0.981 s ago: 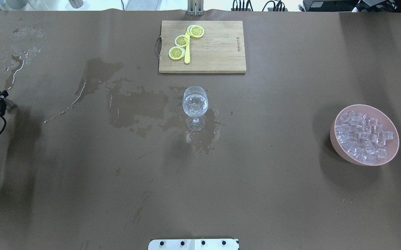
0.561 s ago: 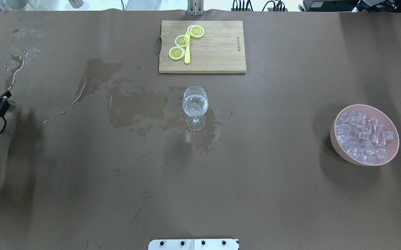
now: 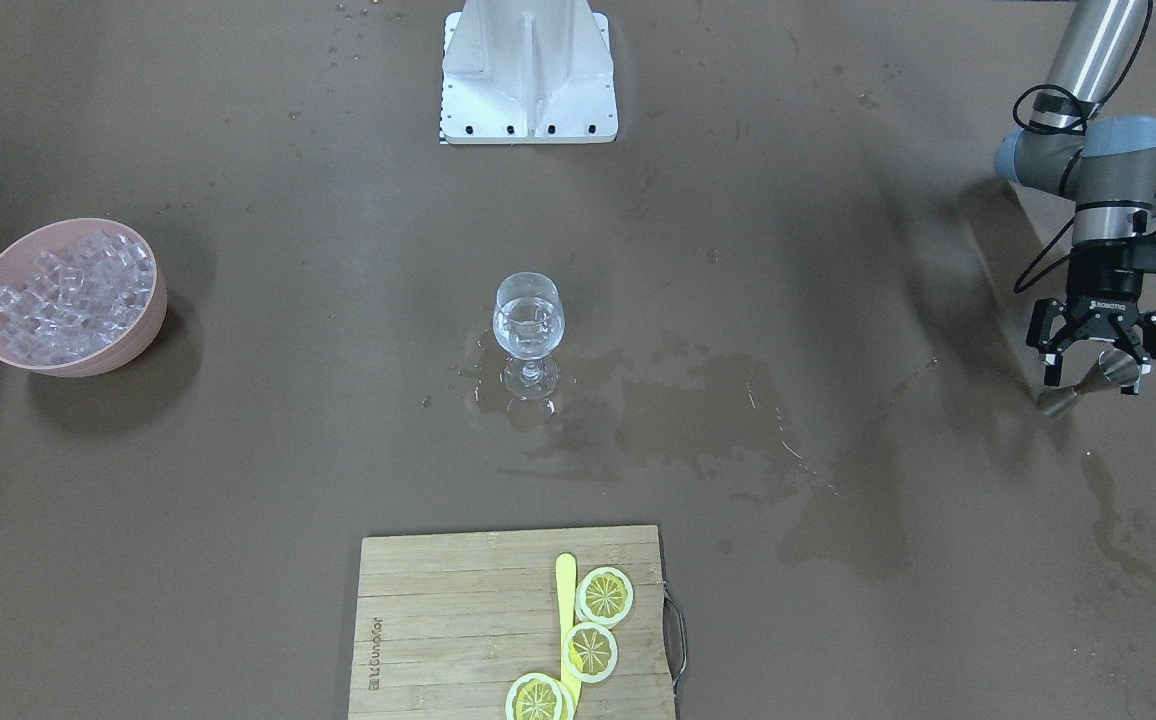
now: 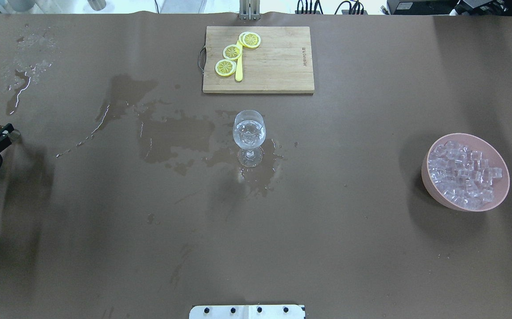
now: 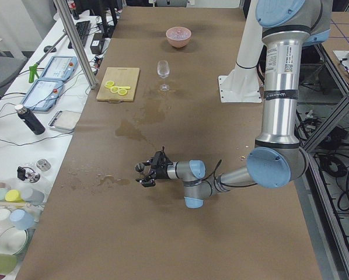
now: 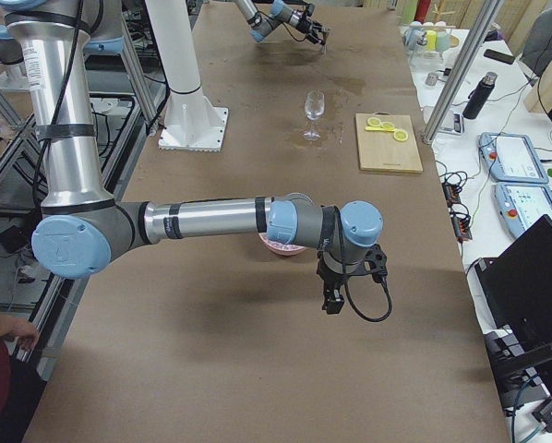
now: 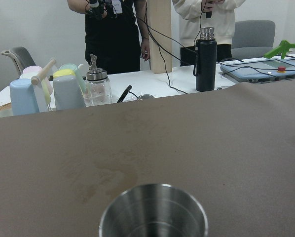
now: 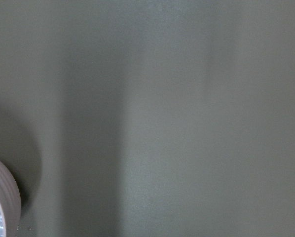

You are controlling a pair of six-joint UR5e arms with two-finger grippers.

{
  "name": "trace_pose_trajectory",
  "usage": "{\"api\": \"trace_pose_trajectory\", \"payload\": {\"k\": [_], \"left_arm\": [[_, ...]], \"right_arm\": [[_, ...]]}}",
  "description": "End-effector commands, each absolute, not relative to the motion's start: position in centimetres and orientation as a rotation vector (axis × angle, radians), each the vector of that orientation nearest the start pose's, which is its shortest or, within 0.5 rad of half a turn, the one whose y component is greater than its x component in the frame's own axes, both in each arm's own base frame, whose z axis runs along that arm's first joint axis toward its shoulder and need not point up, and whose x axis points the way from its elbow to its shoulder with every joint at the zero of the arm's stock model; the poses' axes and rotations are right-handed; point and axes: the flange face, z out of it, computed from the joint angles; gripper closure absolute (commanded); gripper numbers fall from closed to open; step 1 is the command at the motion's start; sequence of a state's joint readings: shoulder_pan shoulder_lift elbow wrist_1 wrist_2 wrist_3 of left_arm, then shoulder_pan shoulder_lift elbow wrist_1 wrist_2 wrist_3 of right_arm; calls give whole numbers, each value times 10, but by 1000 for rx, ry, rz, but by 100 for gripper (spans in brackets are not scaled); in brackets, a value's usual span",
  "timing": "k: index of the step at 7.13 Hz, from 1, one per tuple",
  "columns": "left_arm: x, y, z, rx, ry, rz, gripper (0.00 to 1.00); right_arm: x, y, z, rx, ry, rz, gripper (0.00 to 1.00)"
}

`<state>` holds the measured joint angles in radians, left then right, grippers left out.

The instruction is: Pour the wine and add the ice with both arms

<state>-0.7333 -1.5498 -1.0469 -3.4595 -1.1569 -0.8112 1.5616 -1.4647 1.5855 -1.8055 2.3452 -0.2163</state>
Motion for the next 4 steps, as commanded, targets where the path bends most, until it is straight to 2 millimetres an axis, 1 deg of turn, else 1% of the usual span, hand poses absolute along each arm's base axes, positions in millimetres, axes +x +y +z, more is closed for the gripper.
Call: {"api": "trace_pose_trajectory", "payload": {"k": [1, 2, 3, 4], "left_arm": [[185, -399, 724, 1136, 720, -246, 2], [171, -381, 723, 1109, 745, -216, 2], [152, -360, 714, 1089, 770, -193, 2], [149, -352, 705, 1049, 824, -149, 2]], "right_arm": [[60, -525, 617, -22, -783, -167, 0], [62, -525, 617, -19, -784, -166, 0], [61, -524, 617, -21, -784, -166, 0], [62, -525, 617, -19, -784, -165, 0]]}}
